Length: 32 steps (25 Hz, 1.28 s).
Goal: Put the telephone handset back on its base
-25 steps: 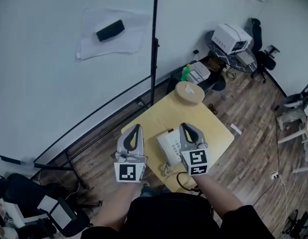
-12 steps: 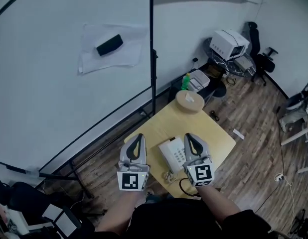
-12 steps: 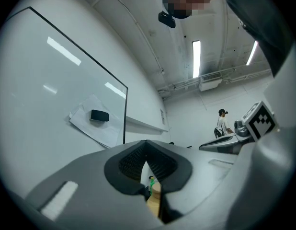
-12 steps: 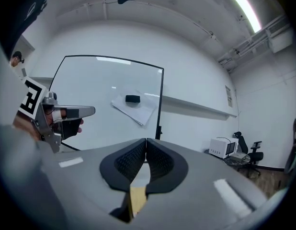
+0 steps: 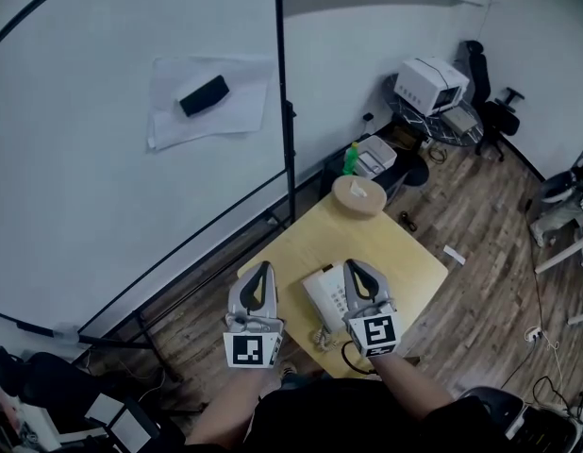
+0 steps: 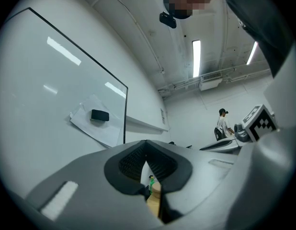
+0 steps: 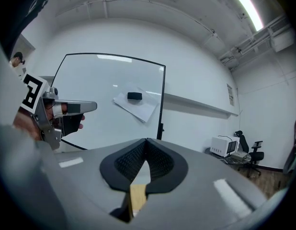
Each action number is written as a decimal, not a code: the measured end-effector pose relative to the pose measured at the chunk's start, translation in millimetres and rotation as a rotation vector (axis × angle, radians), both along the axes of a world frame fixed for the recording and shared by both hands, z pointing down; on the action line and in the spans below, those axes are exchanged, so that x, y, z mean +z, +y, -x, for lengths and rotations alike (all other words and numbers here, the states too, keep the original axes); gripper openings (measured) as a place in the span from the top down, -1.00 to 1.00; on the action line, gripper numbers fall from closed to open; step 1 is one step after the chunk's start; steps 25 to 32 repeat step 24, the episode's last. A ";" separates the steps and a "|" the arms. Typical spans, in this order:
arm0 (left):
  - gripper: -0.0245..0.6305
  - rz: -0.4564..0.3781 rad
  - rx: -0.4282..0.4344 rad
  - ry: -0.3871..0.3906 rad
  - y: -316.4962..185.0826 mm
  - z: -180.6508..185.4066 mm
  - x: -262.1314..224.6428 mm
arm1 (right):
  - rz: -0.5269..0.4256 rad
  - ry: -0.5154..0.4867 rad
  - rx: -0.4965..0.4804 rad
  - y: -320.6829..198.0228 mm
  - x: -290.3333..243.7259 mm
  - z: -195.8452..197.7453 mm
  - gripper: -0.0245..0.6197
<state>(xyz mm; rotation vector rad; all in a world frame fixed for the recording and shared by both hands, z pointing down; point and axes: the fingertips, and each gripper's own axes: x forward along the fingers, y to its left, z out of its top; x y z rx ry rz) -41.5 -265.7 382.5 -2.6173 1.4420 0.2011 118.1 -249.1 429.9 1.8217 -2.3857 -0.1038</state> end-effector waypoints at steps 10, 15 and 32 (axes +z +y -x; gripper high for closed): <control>0.93 0.007 0.000 -0.014 2.8 0.0 2.8 | 0.001 -0.007 -0.003 0.9 3.3 -0.9 0.90; 0.93 -0.019 0.000 0.005 3.5 0.0 1.5 | -0.001 -0.008 0.001 3.1 2.2 -3.5 0.90; 0.93 -0.041 -0.003 0.013 0.3 2.4 0.6 | -0.002 0.000 -0.001 2.0 3.1 -5.3 0.90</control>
